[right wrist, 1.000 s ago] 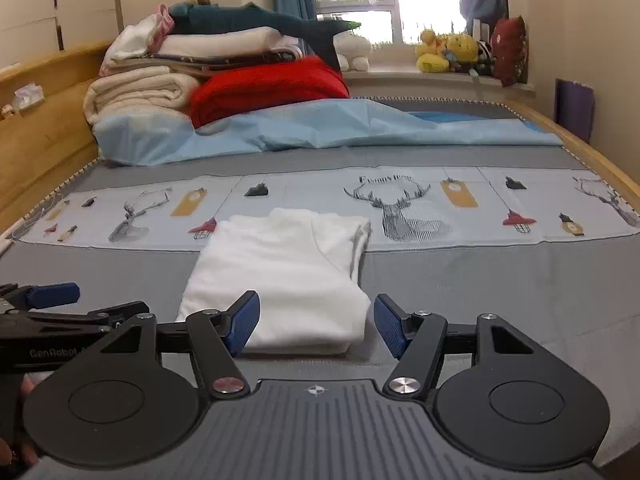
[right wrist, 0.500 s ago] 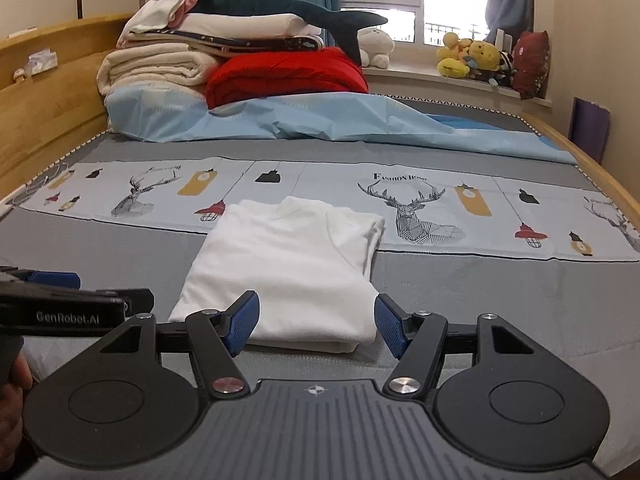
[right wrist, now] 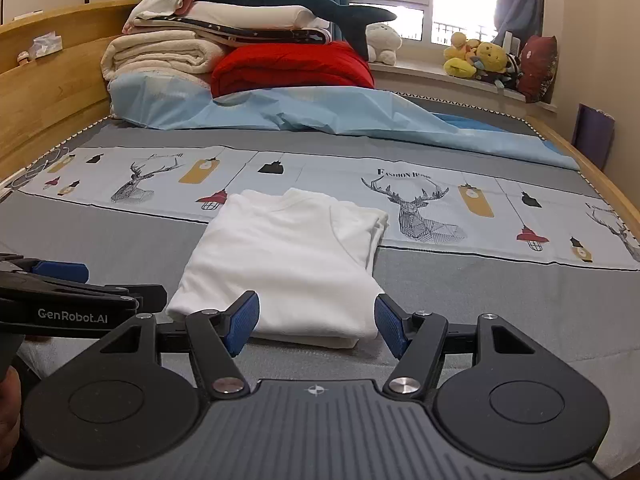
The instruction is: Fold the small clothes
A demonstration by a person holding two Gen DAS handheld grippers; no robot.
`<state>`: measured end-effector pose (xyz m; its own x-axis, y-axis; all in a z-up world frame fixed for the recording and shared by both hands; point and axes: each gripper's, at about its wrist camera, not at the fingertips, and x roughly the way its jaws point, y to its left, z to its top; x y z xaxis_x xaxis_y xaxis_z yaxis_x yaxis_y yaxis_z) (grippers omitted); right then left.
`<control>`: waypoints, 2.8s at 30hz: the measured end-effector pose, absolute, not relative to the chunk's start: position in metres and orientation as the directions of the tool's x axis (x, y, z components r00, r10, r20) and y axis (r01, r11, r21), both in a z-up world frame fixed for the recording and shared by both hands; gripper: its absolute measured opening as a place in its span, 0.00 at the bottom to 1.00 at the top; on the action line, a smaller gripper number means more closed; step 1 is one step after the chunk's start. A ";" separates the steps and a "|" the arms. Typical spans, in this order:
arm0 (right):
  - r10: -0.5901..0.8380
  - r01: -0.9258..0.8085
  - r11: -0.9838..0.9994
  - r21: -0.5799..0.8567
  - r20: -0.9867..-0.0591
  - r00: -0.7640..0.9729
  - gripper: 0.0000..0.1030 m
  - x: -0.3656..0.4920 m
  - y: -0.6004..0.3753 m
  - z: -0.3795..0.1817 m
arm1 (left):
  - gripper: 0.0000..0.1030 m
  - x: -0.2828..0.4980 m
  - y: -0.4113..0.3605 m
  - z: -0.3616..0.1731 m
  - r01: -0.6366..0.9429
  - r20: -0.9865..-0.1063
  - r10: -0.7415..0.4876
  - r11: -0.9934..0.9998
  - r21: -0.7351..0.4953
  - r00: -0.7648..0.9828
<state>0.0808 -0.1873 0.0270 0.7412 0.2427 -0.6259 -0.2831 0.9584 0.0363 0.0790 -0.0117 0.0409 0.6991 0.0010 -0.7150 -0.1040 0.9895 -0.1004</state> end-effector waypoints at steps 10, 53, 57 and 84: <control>0.240 -0.284 0.958 0.031 -0.627 0.741 0.64 0.081 -0.187 0.027 | 0.94 0.080 -0.013 0.039 -0.108 -0.723 0.007 0.990 -0.093 0.691; 0.241 -0.303 0.953 0.009 -0.633 0.736 0.66 0.080 -0.183 0.024 | 0.94 0.078 -0.015 0.034 -0.077 -0.730 -0.023 0.992 -0.104 0.683; 0.241 -0.306 0.952 0.007 -0.633 0.735 0.66 0.080 -0.183 0.024 | 0.94 0.079 -0.014 0.035 -0.076 -0.732 -0.026 0.991 -0.106 0.681; 0.240 -0.307 0.952 0.004 -0.636 0.734 0.66 0.080 -0.183 0.024 | 0.94 0.078 -0.015 0.036 -0.071 -0.732 -0.030 0.992 -0.106 0.681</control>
<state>0.0798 -0.1825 0.0242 0.7338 0.2397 -0.6357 -0.3072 0.9516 0.0043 0.0779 -0.0150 0.0356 0.6807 -0.0296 -0.7319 -0.0711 0.9918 -0.1062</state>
